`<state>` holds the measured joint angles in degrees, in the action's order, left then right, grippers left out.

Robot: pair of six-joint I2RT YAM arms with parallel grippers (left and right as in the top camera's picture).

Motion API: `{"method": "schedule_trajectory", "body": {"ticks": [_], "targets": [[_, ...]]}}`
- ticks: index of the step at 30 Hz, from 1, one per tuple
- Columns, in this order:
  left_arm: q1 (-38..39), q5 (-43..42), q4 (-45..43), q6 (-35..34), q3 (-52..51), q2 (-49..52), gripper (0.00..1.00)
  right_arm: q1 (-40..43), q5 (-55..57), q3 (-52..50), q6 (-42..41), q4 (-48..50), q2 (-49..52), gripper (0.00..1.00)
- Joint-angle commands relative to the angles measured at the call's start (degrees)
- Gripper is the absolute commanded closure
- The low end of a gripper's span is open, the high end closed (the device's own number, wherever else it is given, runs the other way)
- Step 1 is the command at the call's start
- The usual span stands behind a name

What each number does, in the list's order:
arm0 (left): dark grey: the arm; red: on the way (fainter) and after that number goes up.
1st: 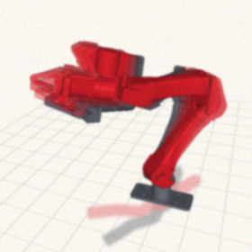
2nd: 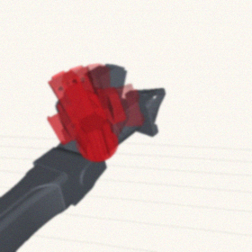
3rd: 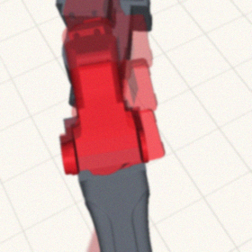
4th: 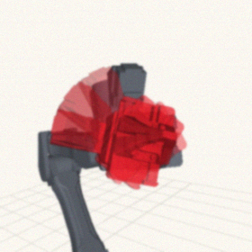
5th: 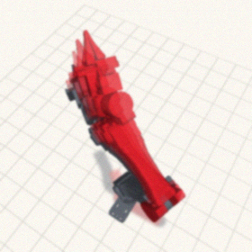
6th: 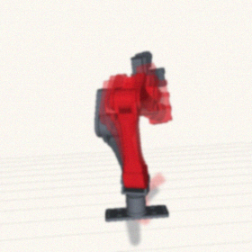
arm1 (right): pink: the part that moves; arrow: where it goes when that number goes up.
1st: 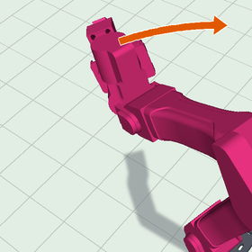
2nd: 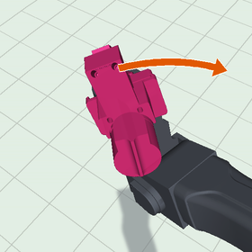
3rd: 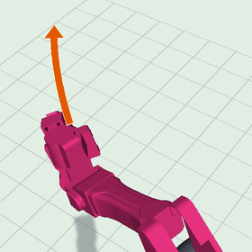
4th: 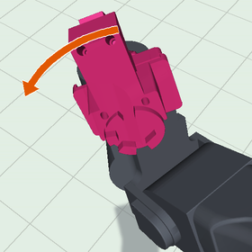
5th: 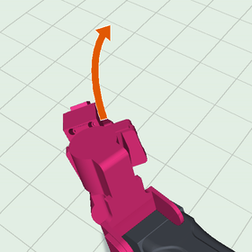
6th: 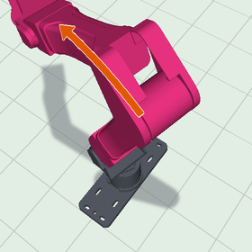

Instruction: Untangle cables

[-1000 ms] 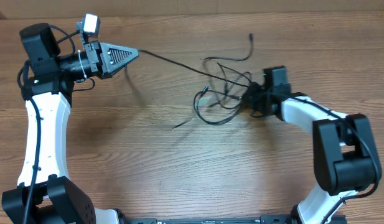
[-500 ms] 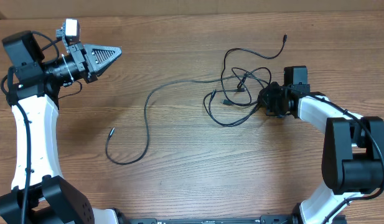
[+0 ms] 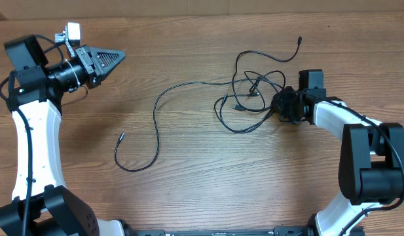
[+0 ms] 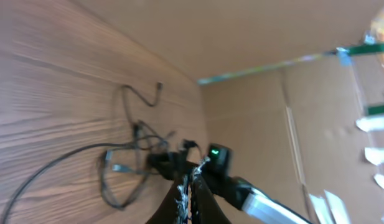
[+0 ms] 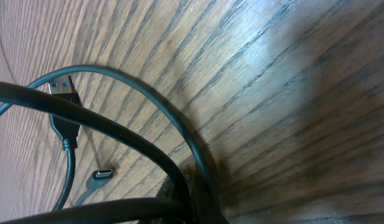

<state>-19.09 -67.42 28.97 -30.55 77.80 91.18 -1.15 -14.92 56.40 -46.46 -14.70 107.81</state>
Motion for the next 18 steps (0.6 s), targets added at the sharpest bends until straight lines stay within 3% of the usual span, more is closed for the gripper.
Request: {"method": "schedule_trajectory", "body": {"ticks": [1,2,3,8,11,18], "targets": [[1.81,10.38,4.26,8.52,1.05,-0.55,0.80,-0.44,0.22,-0.57,0.04,-1.09,0.72,0.96],[2.91,13.66,6.40,11.17,1.07,-0.55,0.64,-0.70,0.22,-0.57,0.04,-1.07,0.72,0.96],[4.04,16.70,8.02,13.79,1.07,-0.52,0.56,-0.92,0.22,-0.57,0.11,-1.05,0.72,0.96],[12.76,31.08,11.30,28.85,1.05,-0.52,0.29,-1.81,-2.97,-0.57,4.13,0.55,0.72,0.96],[18.78,39.43,10.95,35.23,1.05,-0.52,0.21,-2.51,-7.21,-0.57,8.33,2.45,0.72,0.96],[30.71,55.63,8.35,46.38,1.05,2.08,0.17,-5.73,-13.64,-0.57,12.52,4.35,0.72,0.96]]}}
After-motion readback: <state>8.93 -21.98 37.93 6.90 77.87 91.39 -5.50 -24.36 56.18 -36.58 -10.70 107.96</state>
